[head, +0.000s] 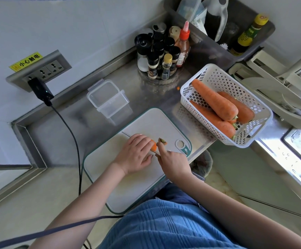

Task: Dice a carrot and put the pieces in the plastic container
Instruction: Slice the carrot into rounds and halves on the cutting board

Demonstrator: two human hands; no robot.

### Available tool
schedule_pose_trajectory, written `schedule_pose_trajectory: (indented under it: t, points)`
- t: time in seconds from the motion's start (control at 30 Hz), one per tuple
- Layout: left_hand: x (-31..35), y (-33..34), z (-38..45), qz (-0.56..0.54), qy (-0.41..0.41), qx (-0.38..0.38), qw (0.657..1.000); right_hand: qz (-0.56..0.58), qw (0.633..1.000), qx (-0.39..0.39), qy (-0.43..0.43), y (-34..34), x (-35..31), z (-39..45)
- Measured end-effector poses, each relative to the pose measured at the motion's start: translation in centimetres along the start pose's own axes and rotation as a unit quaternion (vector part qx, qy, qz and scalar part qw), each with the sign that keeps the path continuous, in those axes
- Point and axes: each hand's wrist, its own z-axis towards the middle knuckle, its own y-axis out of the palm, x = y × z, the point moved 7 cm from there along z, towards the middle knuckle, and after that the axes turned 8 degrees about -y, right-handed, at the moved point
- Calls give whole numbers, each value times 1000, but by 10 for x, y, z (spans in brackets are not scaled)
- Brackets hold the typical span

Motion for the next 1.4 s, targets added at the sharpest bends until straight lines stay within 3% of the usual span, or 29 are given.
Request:
schedule_pose_trajectory:
  t: [0.27,0.6,0.67,0.77,0.83,0.93,1.03,1.4]
  points:
    - [-6,4,20,-26,-44,-68,996,-49,999,8,-12,2,0,0]
    - [-16,6,15,-17,-95,-95,991,-43,999,13,-18,5,1,-2]
    - [-14,0,14,-21,-91,-58,994,-26,999,23,-21,6,2,-2]
    - [-15,-25,3,-21,-124,77,989,22,998,56,-14,9,8,-1]
    - [-19,-30,-14,-9,-137,113,984,48,997,55,10,13,13,-2]
    - [-19,-4,-37,22,-76,6,997,127,989,64,39,14,13,-6]
    - [-19,17,-48,44,-58,-73,995,146,987,65,9,12,1,-8]
    - [-21,21,-36,40,-53,-47,997,89,995,29,-36,21,-17,-3]
